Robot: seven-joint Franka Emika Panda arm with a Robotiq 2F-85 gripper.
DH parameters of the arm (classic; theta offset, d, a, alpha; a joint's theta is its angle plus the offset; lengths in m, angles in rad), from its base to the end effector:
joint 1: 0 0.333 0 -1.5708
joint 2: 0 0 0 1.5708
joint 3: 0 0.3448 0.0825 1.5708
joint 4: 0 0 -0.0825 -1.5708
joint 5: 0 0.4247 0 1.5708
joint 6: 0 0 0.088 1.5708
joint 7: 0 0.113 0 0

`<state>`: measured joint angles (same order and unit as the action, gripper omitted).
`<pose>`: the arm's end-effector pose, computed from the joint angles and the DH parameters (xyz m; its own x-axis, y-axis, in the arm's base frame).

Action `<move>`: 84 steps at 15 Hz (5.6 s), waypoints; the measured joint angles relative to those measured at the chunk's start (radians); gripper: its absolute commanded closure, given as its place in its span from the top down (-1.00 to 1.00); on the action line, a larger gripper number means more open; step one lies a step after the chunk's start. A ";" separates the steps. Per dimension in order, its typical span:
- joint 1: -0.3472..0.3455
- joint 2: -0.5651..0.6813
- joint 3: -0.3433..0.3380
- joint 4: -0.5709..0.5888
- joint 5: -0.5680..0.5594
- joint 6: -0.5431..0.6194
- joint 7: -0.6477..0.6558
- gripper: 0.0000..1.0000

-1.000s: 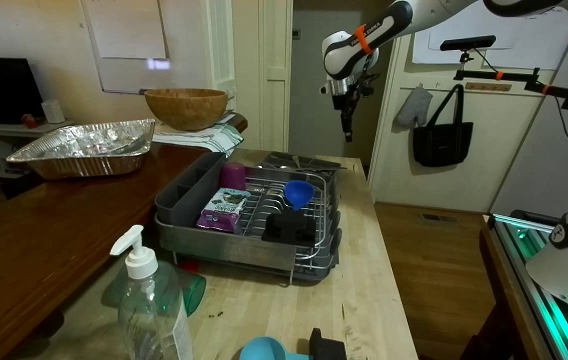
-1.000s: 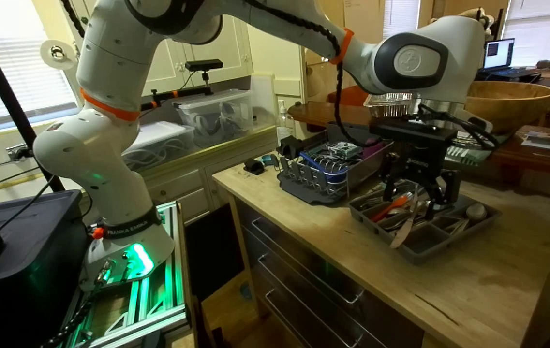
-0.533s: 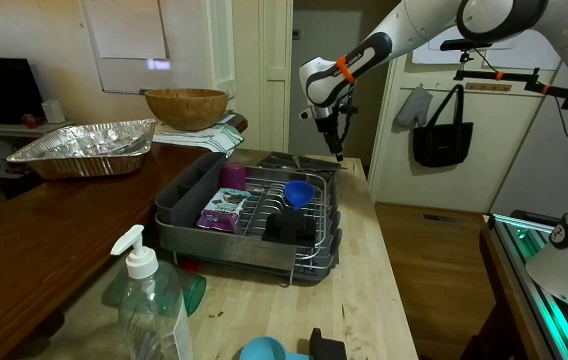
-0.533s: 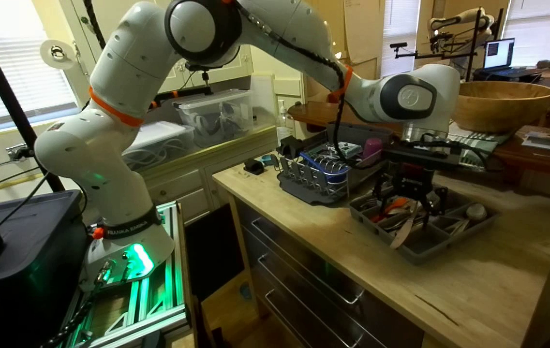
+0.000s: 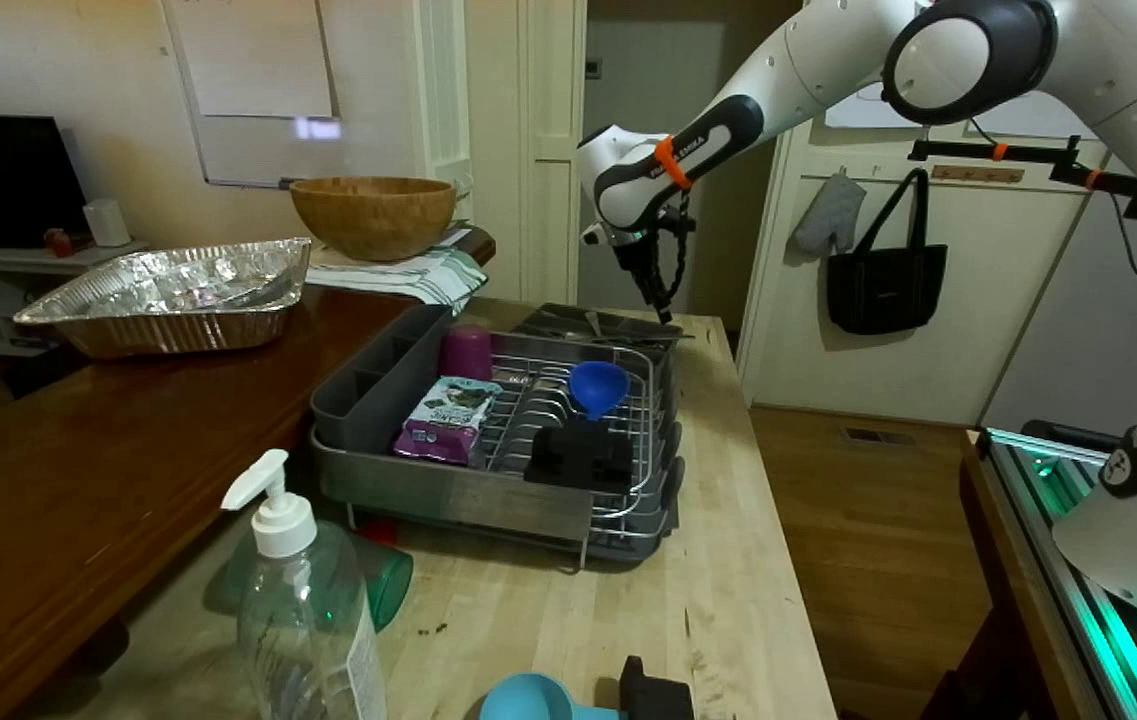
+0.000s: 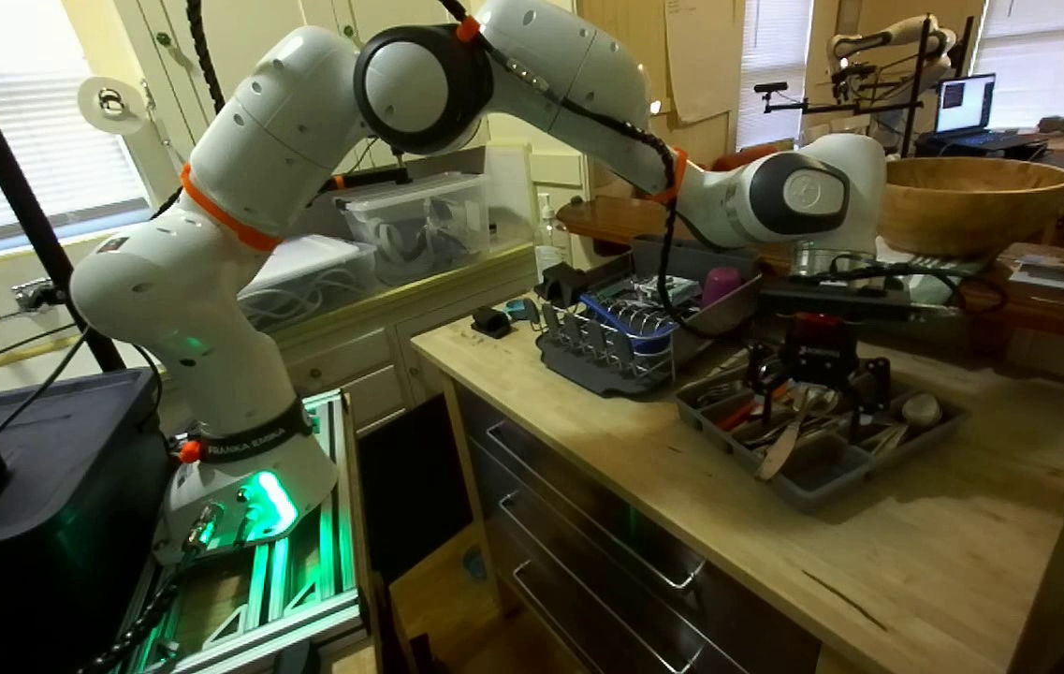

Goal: Remove the silver knife from the utensil holder and put it in the drying rack

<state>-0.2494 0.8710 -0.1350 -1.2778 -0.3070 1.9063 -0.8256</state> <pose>0.7228 -0.2917 0.2079 0.7432 0.5106 -0.4324 0.5846 -0.8099 0.0484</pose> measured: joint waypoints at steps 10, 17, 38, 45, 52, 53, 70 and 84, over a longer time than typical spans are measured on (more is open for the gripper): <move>0.032 -0.006 0.030 -0.046 0.000 0.202 0.001 0.98; -0.001 -0.018 0.049 -0.151 0.000 0.435 -0.106 0.45; 0.015 -0.092 0.059 -0.283 -0.001 0.454 -0.164 -0.94; 0.026 -0.100 0.030 -0.283 -0.010 0.429 -0.130 -0.91; 0.079 -0.171 0.011 -0.305 -0.067 0.429 -0.069 -0.91; 0.090 -0.186 0.011 -0.310 -0.082 0.431 -0.062 -0.91; 0.254 -0.450 0.062 -0.549 -0.278 0.507 -0.048 -0.91; 0.330 -0.538 0.200 -0.701 -0.381 0.716 -0.028 -0.91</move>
<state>0.0807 0.3327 0.0646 -1.9783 -0.6881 2.6220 -0.8537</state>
